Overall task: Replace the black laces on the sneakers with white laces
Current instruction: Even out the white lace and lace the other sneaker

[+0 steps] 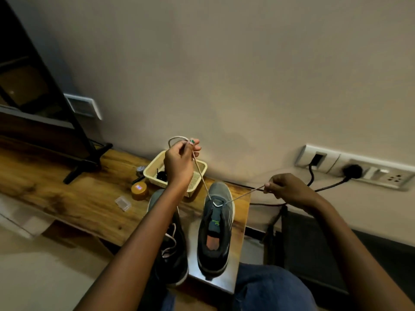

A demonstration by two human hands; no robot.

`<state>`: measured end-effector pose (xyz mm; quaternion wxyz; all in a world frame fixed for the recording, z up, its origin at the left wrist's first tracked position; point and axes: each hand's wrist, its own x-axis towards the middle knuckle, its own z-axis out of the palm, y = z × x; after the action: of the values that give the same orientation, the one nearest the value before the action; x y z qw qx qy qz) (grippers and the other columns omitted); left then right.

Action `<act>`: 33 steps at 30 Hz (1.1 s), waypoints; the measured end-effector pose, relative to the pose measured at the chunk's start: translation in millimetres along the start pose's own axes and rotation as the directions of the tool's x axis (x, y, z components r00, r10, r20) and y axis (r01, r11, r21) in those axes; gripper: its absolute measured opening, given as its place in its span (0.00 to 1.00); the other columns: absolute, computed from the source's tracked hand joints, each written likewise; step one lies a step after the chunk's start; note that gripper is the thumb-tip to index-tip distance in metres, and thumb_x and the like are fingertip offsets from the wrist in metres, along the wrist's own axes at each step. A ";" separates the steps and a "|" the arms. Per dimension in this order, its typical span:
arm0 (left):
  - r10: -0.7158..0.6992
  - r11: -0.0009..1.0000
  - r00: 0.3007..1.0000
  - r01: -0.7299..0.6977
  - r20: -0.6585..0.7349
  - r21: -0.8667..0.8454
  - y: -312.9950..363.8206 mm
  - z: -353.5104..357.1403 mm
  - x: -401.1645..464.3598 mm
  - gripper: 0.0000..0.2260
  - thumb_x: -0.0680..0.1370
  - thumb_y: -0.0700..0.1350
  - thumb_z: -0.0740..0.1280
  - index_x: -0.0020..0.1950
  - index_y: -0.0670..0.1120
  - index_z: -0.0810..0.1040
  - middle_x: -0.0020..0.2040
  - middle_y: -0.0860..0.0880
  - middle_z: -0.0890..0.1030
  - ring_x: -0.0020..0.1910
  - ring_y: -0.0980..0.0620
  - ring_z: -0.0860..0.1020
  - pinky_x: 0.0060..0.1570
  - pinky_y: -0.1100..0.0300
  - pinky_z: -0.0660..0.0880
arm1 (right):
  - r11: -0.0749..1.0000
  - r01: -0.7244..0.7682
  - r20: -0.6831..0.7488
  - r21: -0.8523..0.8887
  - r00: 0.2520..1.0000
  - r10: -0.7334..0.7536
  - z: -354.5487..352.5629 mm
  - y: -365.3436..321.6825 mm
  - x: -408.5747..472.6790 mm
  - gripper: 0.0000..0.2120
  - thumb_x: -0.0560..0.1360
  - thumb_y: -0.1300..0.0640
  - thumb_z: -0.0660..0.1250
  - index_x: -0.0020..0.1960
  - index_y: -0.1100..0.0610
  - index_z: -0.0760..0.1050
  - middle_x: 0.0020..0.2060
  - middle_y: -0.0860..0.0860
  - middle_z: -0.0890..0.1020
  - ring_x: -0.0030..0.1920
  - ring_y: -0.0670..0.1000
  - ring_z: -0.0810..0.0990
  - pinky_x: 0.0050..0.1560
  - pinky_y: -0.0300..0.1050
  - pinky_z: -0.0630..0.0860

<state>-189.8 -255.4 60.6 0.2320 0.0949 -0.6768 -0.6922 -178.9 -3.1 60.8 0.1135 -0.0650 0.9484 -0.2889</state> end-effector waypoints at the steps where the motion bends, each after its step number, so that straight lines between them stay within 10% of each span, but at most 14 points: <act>1: 0.020 1.000 1.000 -0.020 0.000 -0.003 8.3 0.7 -0.4 0.08 0.81 0.41 0.61 0.50 0.44 0.80 0.40 0.51 0.81 0.42 0.56 0.80 0.45 0.62 0.77 | 1.000 0.013 -0.014 -0.015 1.000 -0.013 -5.6 -6.5 -3.1 0.12 0.80 0.55 0.62 0.43 0.57 0.80 0.30 0.49 0.75 0.33 0.45 0.72 0.35 0.39 0.66; 10: 0.095 0.995 0.995 -0.095 0.021 0.000 62.6 -0.8 -10.8 0.09 0.81 0.42 0.62 0.53 0.43 0.81 0.42 0.50 0.83 0.44 0.54 0.81 0.48 0.60 0.78 | 0.982 0.044 -0.151 -0.181 0.986 -0.072 -35.6 -45.1 -21.2 0.08 0.78 0.54 0.65 0.49 0.57 0.81 0.36 0.51 0.81 0.40 0.50 0.79 0.48 0.52 0.78; 33: 0.045 0.973 0.948 -0.113 0.314 0.201 81.1 37.3 -41.3 0.09 0.79 0.39 0.65 0.57 0.42 0.80 0.51 0.47 0.84 0.46 0.53 0.82 0.51 0.55 0.80 | 0.975 0.182 -0.456 0.127 0.884 -0.105 -55.4 -88.7 -22.6 0.03 0.74 0.63 0.70 0.43 0.62 0.81 0.33 0.55 0.83 0.33 0.49 0.81 0.37 0.40 0.78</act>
<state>-154.6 -201.6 135.1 0.1401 -0.0166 -0.7793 -0.6106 -166.0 -42.5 159.5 -0.1238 -0.0574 0.9142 -0.3816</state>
